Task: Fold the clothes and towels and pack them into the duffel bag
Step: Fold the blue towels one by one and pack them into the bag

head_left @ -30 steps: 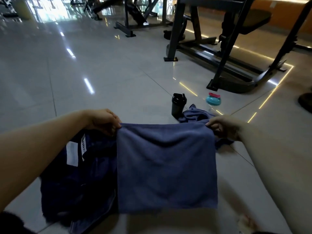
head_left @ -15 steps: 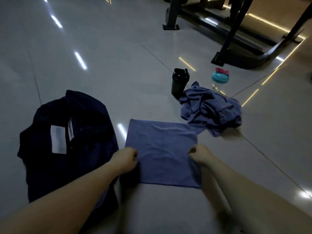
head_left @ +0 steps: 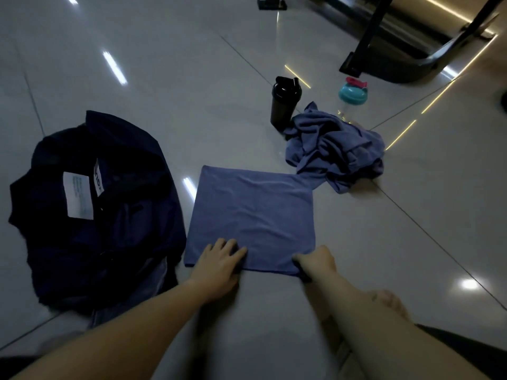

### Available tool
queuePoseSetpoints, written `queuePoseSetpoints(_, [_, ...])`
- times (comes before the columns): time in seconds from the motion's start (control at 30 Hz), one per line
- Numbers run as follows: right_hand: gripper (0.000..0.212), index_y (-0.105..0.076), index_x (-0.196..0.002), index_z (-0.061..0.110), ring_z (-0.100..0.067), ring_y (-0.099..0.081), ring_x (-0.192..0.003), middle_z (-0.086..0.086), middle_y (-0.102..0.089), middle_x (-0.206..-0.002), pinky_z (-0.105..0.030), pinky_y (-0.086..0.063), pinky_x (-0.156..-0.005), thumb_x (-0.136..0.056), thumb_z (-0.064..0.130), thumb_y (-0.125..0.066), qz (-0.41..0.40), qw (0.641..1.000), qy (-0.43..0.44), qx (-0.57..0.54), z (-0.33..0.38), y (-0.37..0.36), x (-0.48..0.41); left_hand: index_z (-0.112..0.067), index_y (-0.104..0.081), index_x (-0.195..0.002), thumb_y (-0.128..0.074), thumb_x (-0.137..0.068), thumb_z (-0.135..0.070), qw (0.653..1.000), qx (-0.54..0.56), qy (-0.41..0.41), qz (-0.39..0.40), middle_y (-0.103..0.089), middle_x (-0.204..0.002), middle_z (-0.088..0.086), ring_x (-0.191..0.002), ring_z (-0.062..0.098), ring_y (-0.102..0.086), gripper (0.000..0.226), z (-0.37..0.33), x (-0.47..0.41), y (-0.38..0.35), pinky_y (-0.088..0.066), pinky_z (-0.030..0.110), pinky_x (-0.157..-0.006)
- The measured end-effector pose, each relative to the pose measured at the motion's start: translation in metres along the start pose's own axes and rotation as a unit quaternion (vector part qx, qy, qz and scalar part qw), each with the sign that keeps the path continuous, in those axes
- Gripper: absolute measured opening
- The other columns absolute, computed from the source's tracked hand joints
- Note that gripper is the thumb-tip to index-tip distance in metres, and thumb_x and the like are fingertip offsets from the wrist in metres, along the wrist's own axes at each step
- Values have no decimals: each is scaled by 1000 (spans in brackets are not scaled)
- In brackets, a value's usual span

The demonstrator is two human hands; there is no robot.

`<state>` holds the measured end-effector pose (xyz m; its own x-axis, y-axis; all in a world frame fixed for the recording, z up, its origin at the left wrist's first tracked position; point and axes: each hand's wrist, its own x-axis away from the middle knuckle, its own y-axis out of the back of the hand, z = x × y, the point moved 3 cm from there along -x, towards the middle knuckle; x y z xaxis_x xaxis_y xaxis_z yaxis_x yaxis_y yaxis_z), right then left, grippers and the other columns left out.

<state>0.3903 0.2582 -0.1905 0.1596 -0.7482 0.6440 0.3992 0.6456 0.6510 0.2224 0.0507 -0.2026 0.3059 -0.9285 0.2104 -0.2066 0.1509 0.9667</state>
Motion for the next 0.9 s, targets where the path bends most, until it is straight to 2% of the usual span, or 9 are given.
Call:
queuePoseSetpoints(0.13, [45, -58, -116, 0, -38, -66, -84, -17, -66, -99, -44, -60, -69, -77, 11, -76, 35, 981, -72, -176, 4, -17, 6, -22, -53, -133, -61, -83, -43, 999, -6, 41, -5, -52, -124, 7, -109, 31, -51, 54, -22, -5, 7, -43, 46, -87])
queuePoseSetpoints(0.3, [37, -54, -117, 0, -43, -66, -88, -25, -64, -107, -49, -61, -60, -81, -5, -64, 99, 929, -103, -343, 12, -9, 10, -22, -49, -138, -59, -85, -44, 999, -15, 0, 37, -48, -127, 6, -112, 30, -48, 58, -34, -10, 8, -39, 42, -92])
queuePoseSetpoints(0.4, [37, -56, -114, -9, -41, -67, -78, -26, -66, -98, -43, -59, -49, -79, -15, -61, 68, 941, -81, -321, 14, 4, 6, -24, -48, -138, -59, -87, -50, 997, 29, 7, 70, -44, -129, 5, -116, 28, -44, 59, -42, -18, 11, -40, 40, -95])
queuePoseSetpoints(0.53, [19, -61, -95, -1, -40, -69, -75, -25, -68, -95, -50, -62, -62, -76, -2, -60, -43, 990, -7, -135, 14, 43, 5, -21, -60, -131, -66, -87, -46, 966, 206, 42, 150, -50, -120, 4, -109, 24, -51, 50, -65, -39, 23, -49, 40, -93])
queuePoseSetpoints(0.67, [7, -51, -98, 21, -33, -59, -81, -5, -60, -92, -36, -43, -66, -91, 21, -54, -118, 972, 184, 84, 45, 61, 33, 1, -72, -89, -61, -90, -10, 826, 508, 182, 163, -69, -89, 17, -75, 21, -66, 16, -73, -53, 34, -58, 42, -78])
queuePoseSetpoints(0.73, [5, -47, -97, 25, -33, -58, -81, -6, -60, -91, -34, -36, -64, -95, 23, -51, -122, 917, 328, 192, 64, 47, 52, -1, -66, -84, -55, -97, -9, 716, 631, 287, 86, -61, -73, 16, -50, 16, -58, 19, -60, -55, 47, -54, 32, -50])
queuePoseSetpoints(0.77, [7, -45, -94, 23, -35, -58, -82, -8, -61, -92, -35, -34, -63, -94, 20, -51, -116, 881, 394, 236, 69, 35, 60, -4, -65, -87, -54, -101, -18, 653, 678, 334, 55, -59, -71, 13, -46, 16, -56, 23, -52, -53, 53, -48, 27, -46])
queuePoseSetpoints(0.83, [11, -50, -90, 18, -37, -62, -83, -11, -64, -93, -38, -34, -60, -86, 12, -58, -95, 808, 491, 313, 74, 7, 75, -7, -66, -98, -54, -102, -40, 550, 740, 385, 36, -63, -76, 11, -59, 22, -61, 36, -32, -49, 60, -51, 31, -54])
queuePoseSetpoints(0.9, [21, -58, -84, 16, -35, -66, -71, -8, -65, -80, -35, -36, -48, -70, 9, -72, -76, 739, 550, 381, 72, -20, 86, -6, -67, -107, -52, -99, -57, 506, 769, 387, 51, -68, -92, 13, -80, 28, -65, 54, -16, -45, 61, -55, 37, -67])
